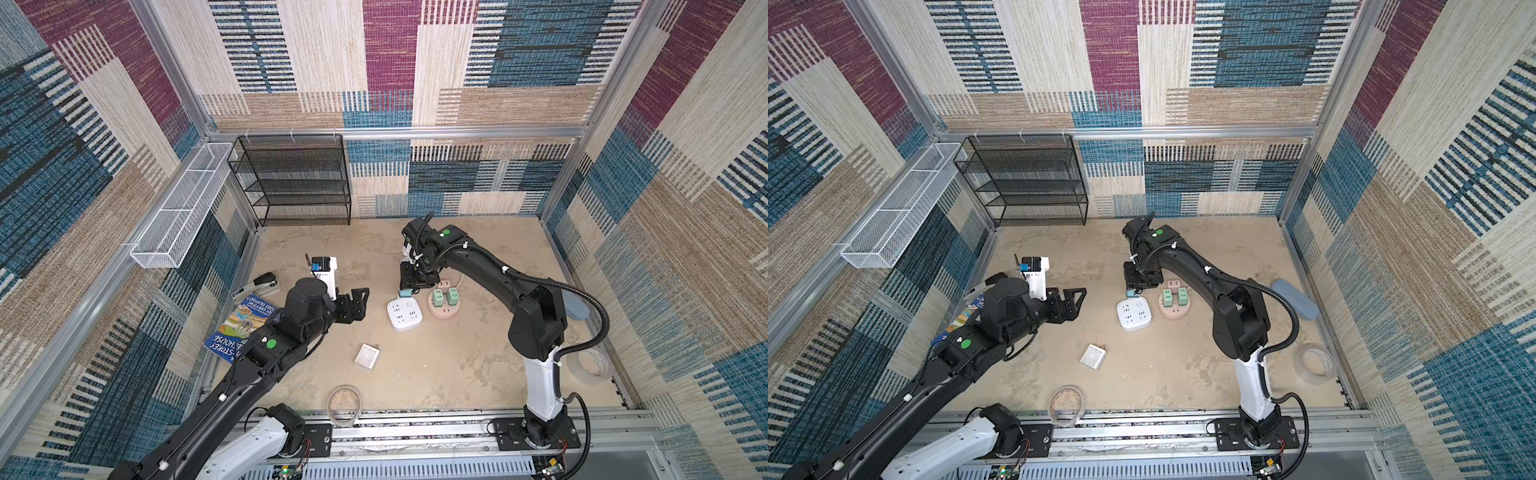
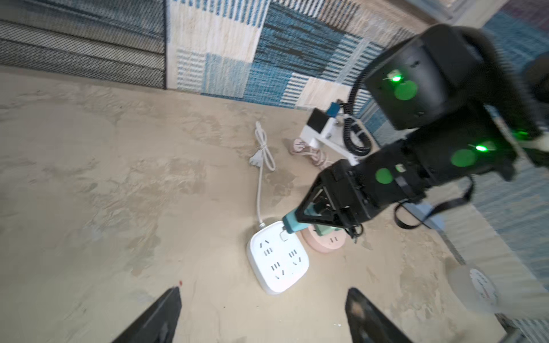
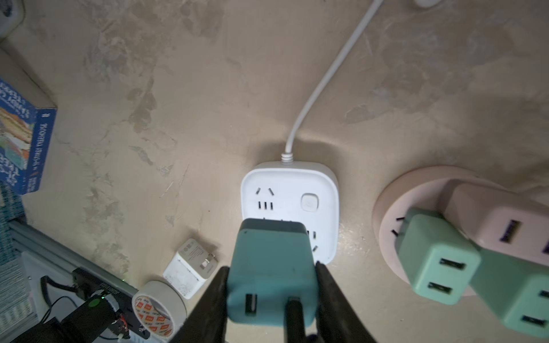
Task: Insert the plug
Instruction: 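Carry the teal plug over the white strip while the left gripper withdraws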
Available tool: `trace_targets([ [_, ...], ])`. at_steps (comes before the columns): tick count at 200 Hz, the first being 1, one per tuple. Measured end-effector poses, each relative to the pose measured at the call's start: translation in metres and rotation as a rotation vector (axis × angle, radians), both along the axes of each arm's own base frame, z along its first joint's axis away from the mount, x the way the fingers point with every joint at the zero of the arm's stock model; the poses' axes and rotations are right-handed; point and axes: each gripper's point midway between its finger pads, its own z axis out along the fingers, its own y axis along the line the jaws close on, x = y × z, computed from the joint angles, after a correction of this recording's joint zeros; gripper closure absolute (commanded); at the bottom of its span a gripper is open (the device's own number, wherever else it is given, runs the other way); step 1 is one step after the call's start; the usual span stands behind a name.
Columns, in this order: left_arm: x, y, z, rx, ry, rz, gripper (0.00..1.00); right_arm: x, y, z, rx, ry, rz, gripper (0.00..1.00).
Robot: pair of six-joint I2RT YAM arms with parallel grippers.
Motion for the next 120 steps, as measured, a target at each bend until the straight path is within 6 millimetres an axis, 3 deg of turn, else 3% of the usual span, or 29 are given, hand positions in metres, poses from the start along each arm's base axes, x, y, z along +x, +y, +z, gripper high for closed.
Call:
trace_targets([
  [37,0.005,0.016,-0.032,0.108,0.156,0.089,0.08,0.003,-0.001,-0.009,-0.083,-0.033,-0.016,1.0],
  [120,0.001,0.036,-0.078,0.013,0.271,0.126,0.09,0.001,0.019,-0.02,-0.15,-0.043,0.019,1.0],
])
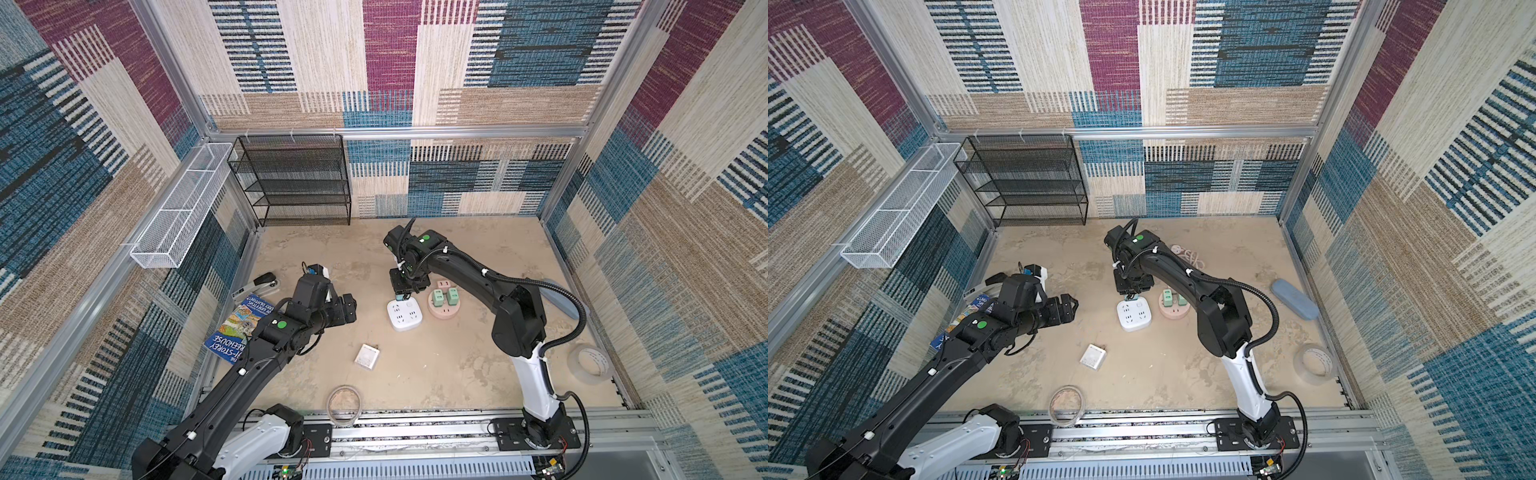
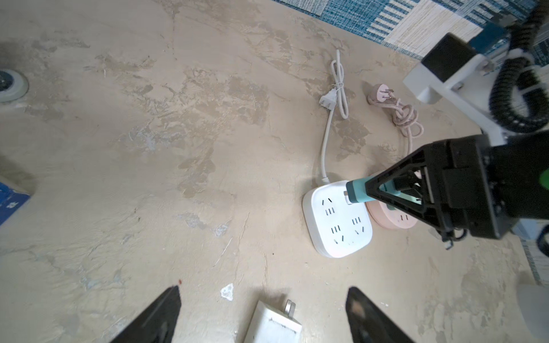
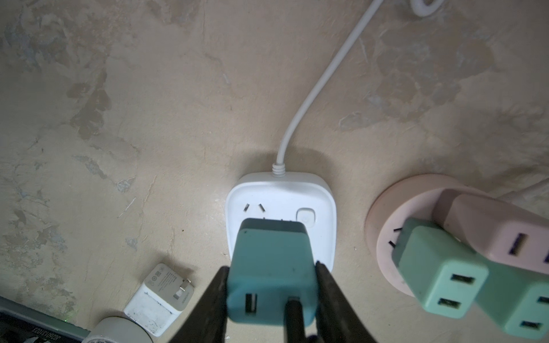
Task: Insert the plug
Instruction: 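Carry the teal plug over the white strip while the left gripper withdraws, then press the teal plug down into a white strip socket with the right gripper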
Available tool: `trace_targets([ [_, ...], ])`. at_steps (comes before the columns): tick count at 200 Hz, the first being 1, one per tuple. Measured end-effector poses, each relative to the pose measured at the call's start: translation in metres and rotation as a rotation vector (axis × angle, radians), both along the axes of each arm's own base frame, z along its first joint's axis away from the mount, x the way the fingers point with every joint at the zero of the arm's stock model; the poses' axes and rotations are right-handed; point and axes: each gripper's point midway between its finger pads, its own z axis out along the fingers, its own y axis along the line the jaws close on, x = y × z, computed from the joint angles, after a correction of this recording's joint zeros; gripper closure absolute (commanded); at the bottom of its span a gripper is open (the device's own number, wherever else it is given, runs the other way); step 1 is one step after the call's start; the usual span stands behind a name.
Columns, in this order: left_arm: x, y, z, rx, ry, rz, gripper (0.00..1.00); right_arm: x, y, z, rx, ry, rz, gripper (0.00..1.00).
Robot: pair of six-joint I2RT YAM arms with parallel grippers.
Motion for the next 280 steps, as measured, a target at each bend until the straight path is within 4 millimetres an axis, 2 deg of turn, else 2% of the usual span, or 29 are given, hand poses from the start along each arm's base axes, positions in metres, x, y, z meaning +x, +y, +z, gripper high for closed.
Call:
trace_targets([
  [59,-0.001,0.0,-0.018,-0.109,0.036,0.005,0.09,-0.008,0.011,-0.009,-0.039,0.016,0.028,1.0],
  [154,0.001,-0.004,-0.02,-0.154,0.027,-0.01,0.1,-0.02,0.018,-0.018,-0.076,0.023,0.059,1.0],
  [203,0.001,-0.005,-0.023,-0.163,0.024,-0.015,0.11,-0.024,0.014,-0.029,-0.097,0.039,0.06,1.0],
  [280,0.0,-0.007,-0.027,-0.175,0.036,-0.013,0.11,-0.025,0.014,-0.032,-0.101,0.026,0.073,1.0],
])
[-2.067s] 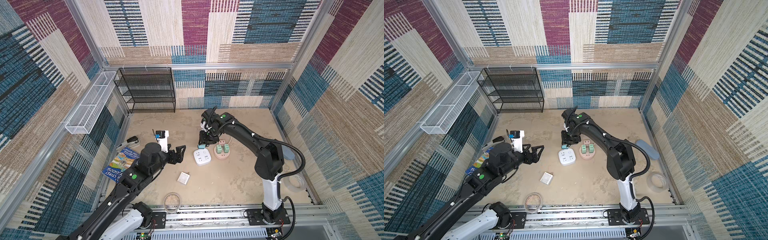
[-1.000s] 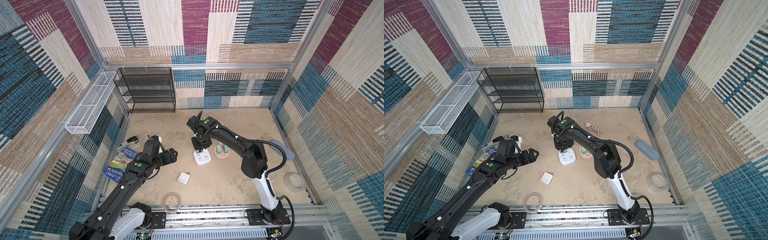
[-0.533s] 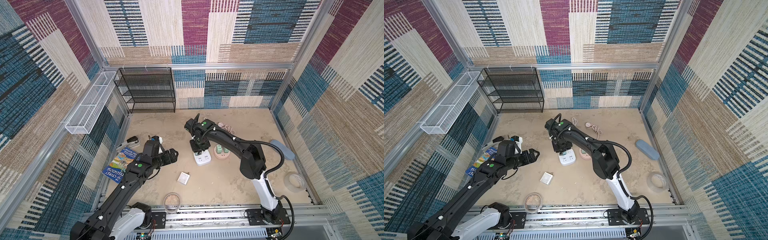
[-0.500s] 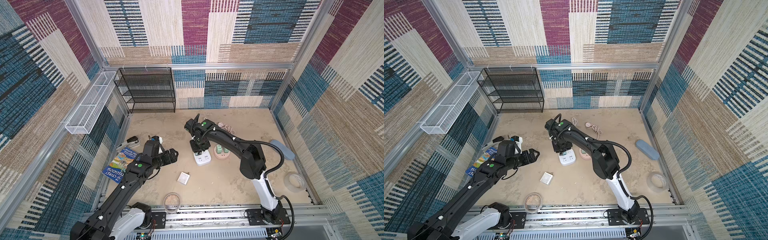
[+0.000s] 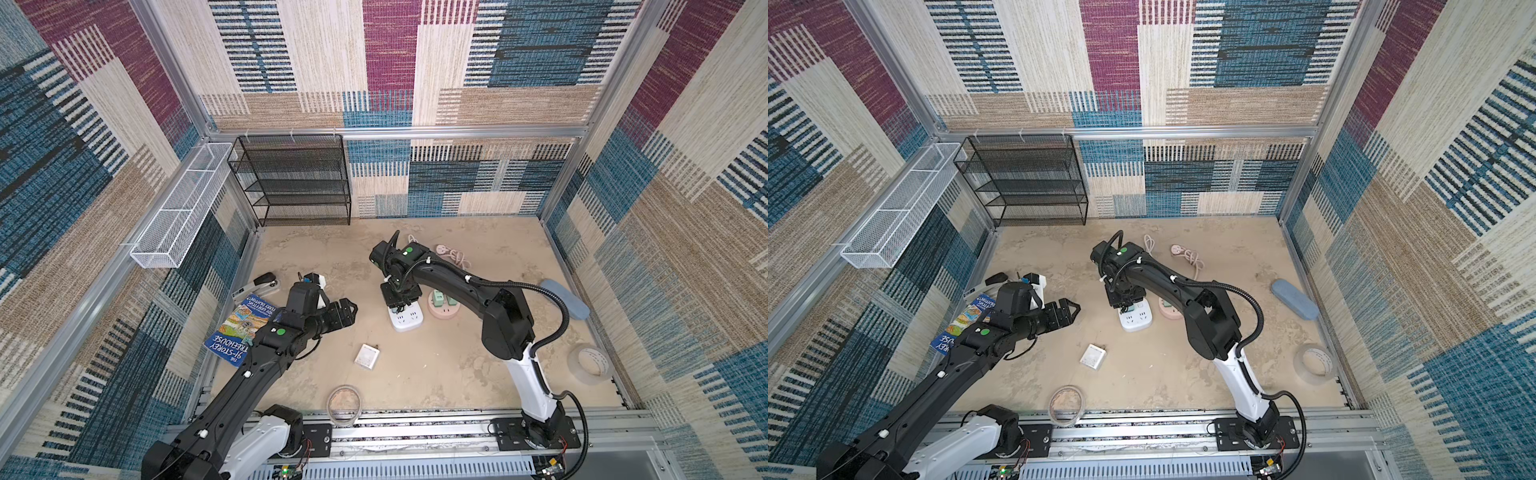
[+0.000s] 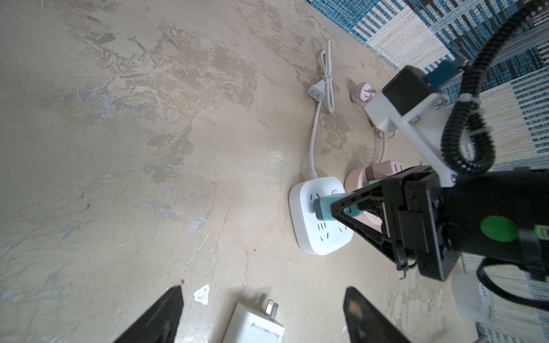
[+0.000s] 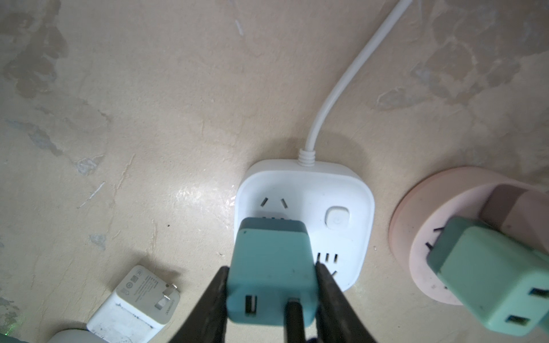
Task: Insert the plug
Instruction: 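Press the teal plug down into a white strip socket with the right gripper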
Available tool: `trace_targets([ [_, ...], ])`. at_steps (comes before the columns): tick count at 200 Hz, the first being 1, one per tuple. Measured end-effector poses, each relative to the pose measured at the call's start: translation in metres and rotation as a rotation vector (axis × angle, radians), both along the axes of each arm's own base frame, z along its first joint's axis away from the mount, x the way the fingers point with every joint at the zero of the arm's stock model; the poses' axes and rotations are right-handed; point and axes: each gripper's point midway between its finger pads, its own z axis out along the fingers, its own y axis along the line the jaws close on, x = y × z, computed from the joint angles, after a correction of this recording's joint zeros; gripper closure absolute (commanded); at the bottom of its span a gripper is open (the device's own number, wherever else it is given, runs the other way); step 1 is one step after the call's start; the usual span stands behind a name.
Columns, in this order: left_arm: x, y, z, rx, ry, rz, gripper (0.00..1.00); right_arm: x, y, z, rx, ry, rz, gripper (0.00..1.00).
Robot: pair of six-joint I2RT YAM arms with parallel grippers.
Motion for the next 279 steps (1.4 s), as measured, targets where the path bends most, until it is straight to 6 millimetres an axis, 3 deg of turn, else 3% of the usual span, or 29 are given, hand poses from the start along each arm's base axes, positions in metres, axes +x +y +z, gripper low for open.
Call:
trace_targets([
  [62,0.001,-0.001,-0.006,-0.002,0.016,0.003,0.12,0.003,-0.002,-0.017,-0.033,-0.002,0.015,1.0],
  [124,0.003,-0.001,-0.007,-0.001,0.018,0.002,0.11,-0.008,-0.008,-0.016,-0.022,-0.001,0.017,1.0],
  [198,0.003,-0.006,-0.011,-0.014,0.037,-0.015,0.11,-0.003,-0.011,-0.021,-0.052,-0.008,-0.008,1.0],
  [239,0.002,-0.006,-0.009,-0.019,0.03,-0.018,0.11,0.009,-0.005,-0.012,-0.031,-0.046,-0.029,0.72],
  [279,0.0,-0.007,-0.008,-0.025,0.03,-0.024,0.11,0.015,-0.001,-0.006,-0.024,-0.066,-0.032,0.59],
])
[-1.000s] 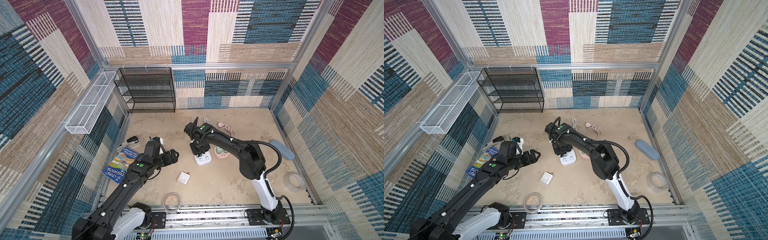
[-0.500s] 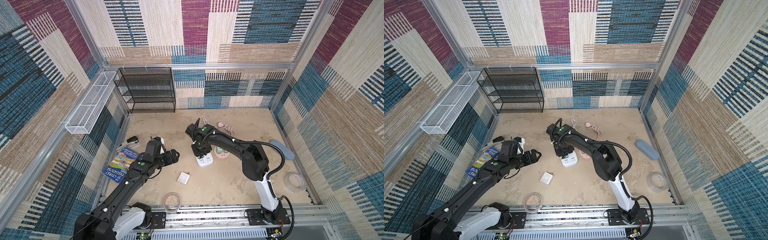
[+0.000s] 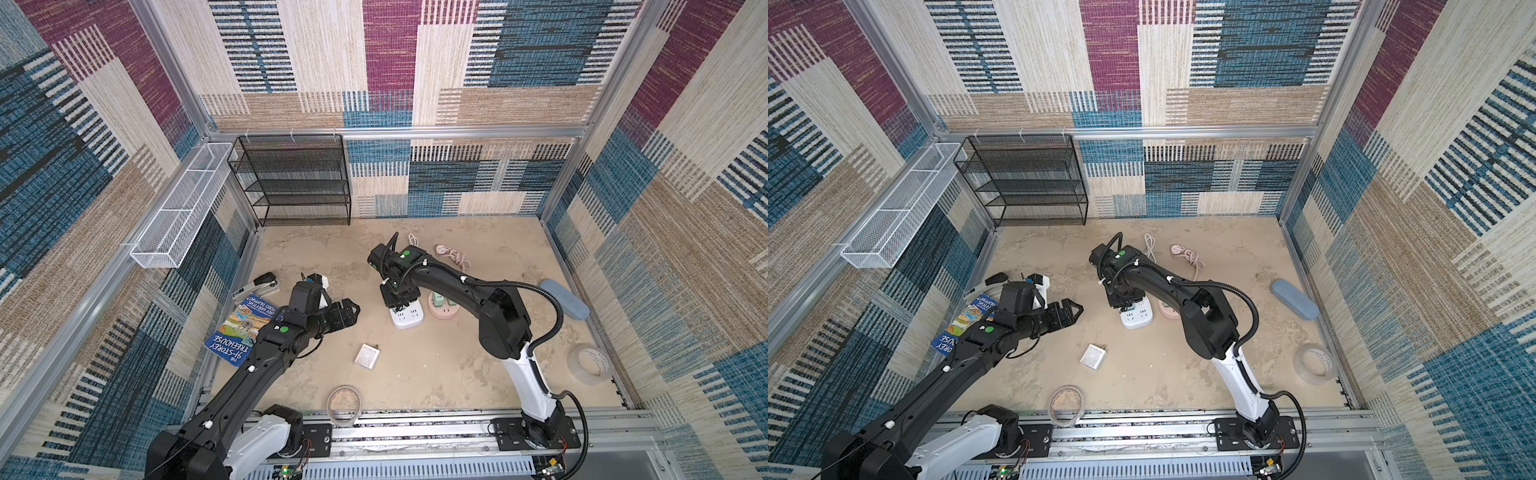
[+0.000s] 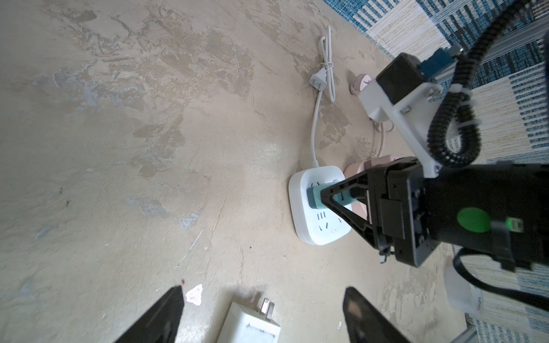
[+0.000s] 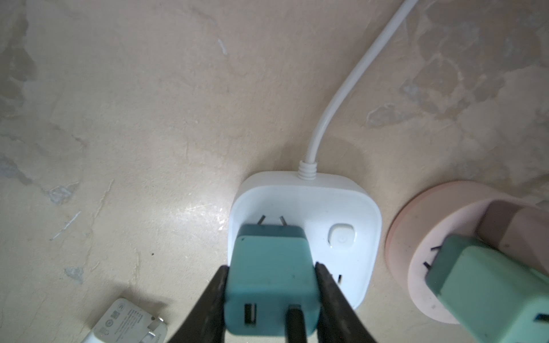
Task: Insert the plug
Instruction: 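Press the teal plug down into a white strip socket with the right gripper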
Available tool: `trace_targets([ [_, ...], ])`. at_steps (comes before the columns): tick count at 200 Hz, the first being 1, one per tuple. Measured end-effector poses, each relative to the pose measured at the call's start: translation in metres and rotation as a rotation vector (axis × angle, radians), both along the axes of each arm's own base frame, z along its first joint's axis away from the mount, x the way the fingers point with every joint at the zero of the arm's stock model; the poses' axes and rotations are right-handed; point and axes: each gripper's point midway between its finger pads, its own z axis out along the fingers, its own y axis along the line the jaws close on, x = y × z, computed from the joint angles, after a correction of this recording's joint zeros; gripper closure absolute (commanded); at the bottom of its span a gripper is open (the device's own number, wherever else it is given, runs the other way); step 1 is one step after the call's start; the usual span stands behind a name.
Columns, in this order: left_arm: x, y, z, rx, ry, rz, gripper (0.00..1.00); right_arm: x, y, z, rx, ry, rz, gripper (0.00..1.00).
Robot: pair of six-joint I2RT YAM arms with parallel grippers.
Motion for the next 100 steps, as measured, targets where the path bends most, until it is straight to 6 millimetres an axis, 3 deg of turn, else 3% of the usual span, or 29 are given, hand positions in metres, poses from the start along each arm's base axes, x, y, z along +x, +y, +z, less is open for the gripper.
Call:
trace_targets([
  [43,-0.0031,-0.0011,-0.0012,-0.006,0.01,-0.008,0.11,0.0015,-0.0006,0.0028,-0.001,-0.009,-0.004,0.46],
  [100,-0.0038,-0.0019,-0.0084,0.003,0.034,-0.015,0.11,-0.0011,-0.0045,0.0051,-0.006,-0.013,-0.004,0.41],
])
